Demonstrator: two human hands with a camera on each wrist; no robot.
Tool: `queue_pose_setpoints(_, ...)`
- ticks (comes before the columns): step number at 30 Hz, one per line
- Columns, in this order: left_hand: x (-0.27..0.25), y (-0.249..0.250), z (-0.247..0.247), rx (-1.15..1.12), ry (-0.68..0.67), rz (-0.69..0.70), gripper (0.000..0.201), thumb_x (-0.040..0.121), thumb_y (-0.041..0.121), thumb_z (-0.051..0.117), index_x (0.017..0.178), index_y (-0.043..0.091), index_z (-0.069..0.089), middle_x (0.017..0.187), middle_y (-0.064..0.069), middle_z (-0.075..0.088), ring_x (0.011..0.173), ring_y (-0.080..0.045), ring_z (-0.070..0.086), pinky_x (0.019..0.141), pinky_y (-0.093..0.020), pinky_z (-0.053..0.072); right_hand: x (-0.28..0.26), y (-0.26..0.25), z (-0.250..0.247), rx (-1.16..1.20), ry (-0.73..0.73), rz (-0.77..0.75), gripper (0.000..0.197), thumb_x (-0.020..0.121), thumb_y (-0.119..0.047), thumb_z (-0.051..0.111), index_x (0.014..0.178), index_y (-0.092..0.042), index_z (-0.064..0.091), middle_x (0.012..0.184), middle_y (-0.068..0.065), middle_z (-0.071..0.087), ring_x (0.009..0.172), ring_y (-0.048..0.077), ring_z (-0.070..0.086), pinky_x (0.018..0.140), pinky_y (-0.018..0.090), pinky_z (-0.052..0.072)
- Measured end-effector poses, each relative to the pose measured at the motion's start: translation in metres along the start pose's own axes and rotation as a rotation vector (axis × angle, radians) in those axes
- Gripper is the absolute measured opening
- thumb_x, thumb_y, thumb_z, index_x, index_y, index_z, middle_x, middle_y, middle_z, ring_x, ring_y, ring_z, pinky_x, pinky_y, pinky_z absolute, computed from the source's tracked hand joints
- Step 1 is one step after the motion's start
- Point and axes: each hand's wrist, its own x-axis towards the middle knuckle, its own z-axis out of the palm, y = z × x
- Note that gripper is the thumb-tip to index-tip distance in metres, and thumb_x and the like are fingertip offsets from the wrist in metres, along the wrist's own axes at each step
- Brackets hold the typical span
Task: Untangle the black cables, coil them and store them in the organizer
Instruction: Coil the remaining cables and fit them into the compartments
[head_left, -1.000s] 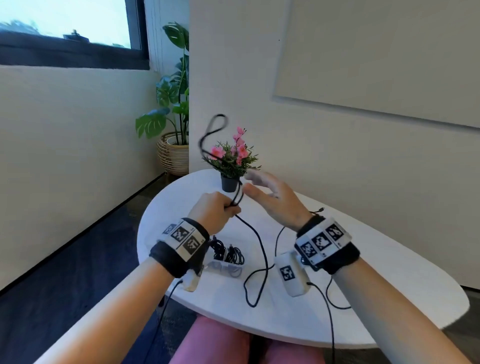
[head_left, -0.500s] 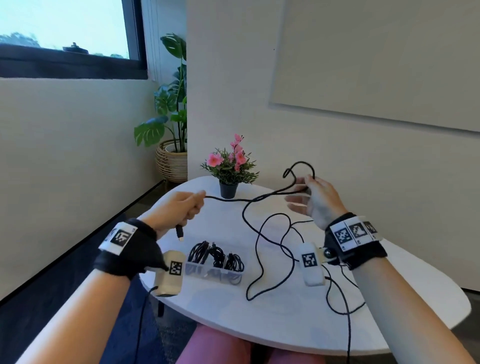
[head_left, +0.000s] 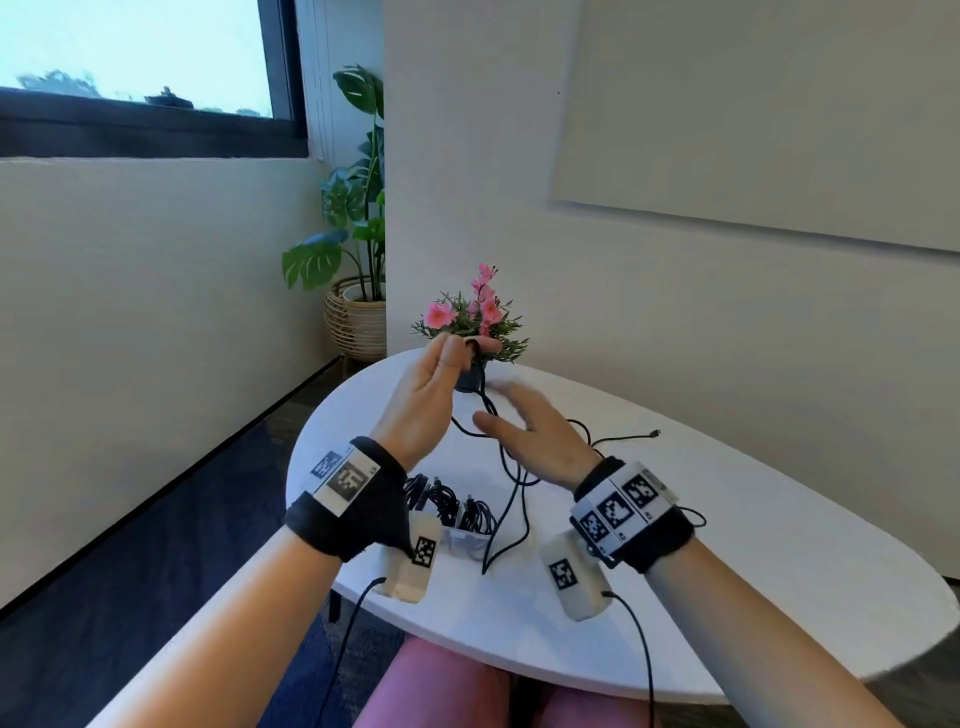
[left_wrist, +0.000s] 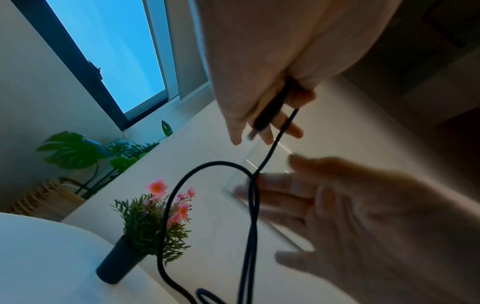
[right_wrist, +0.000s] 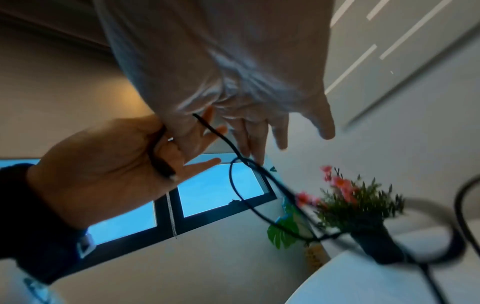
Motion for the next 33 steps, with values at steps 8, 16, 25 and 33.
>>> queue_pose_setpoints(8,-0.002,0.007,-0.014,-0.435,0.25,-0.081,0.03,0.102,0.038,0.025,0.081,0.022,0.04,0.072,0.006,0.042,0.048,-0.007,0.037,0.048,-0.028,0.048,-0.014,0.005,0.005,0.296,-0.048,-0.033,0.015,0.095,-0.015,0.054,0.095,-0.008,0.067,0.062,0.001,0.058,0.056,0.006,0.054,0.062,0.018,0.043)
queue_pose_setpoints(16,0.006,0.001,-0.027,-0.513,0.436,-0.148,0.031,0.102,0.041,0.026,0.081,0.022,0.039,0.068,0.007,0.042,0.042,-0.005,0.024,0.037,-0.014,0.018,-0.023,0.022,-0.016,-0.015,0.123,-0.294,0.021,0.09,-0.01,0.062,0.109,-0.009,0.071,0.087,-0.001,0.072,0.078,0.003,0.063,0.077,0.011,0.046)
queue_pose_setpoints(25,0.007,-0.002,-0.036,-0.503,0.558,-0.047,0.033,0.102,0.041,0.025,0.093,0.019,0.047,0.066,0.008,0.039,0.047,-0.004,0.026,0.038,-0.016,0.019,-0.035,0.035,-0.026,-0.131,0.079,0.03,0.075,0.081,-0.06,0.053,0.141,-0.017,0.041,0.131,0.001,0.051,0.106,0.011,0.057,0.093,0.038,0.048)
queue_pose_setpoints(33,0.001,0.003,0.004,-0.551,0.348,-0.024,0.033,0.103,0.034,0.023,0.095,0.015,0.05,0.062,0.012,0.039,0.049,-0.004,0.031,0.039,-0.016,0.023,-0.029,0.018,0.05,0.318,-0.192,-0.01,0.013,0.094,-0.024,0.056,0.095,-0.026,0.068,0.118,-0.002,0.066,0.113,0.008,0.057,0.102,0.028,0.04)
